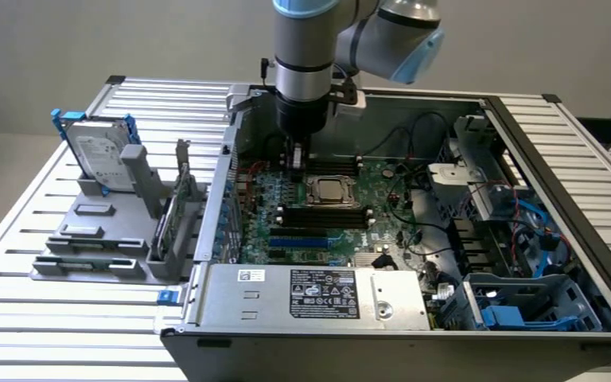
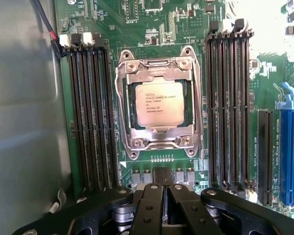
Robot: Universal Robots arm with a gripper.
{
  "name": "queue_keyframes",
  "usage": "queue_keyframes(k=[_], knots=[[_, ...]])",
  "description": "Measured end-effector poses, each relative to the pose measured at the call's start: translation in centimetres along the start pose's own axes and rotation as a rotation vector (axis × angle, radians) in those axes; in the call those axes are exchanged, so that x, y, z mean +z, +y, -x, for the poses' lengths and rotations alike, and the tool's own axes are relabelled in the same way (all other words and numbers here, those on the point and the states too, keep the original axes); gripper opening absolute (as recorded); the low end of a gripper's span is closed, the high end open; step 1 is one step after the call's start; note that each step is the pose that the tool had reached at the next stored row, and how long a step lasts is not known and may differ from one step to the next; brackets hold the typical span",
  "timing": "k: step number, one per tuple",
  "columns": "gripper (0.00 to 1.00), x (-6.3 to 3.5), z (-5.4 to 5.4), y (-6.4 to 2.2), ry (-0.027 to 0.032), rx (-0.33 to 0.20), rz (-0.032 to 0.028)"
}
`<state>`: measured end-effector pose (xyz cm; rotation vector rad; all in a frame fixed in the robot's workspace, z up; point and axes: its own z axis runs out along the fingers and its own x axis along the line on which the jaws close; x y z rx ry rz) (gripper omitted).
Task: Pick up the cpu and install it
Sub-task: 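Install the first cpu locking lever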
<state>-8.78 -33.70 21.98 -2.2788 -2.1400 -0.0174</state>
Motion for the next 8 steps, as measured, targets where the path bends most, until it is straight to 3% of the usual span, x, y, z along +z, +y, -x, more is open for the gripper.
queue_keyframes(k=[1,8], knots=[[0.11,0.00,-0.01,0.00,-0.0047,-0.001,0.0009],[0.11,0.00,-0.01,0.00,-0.0053,-0.001,0.0010]])
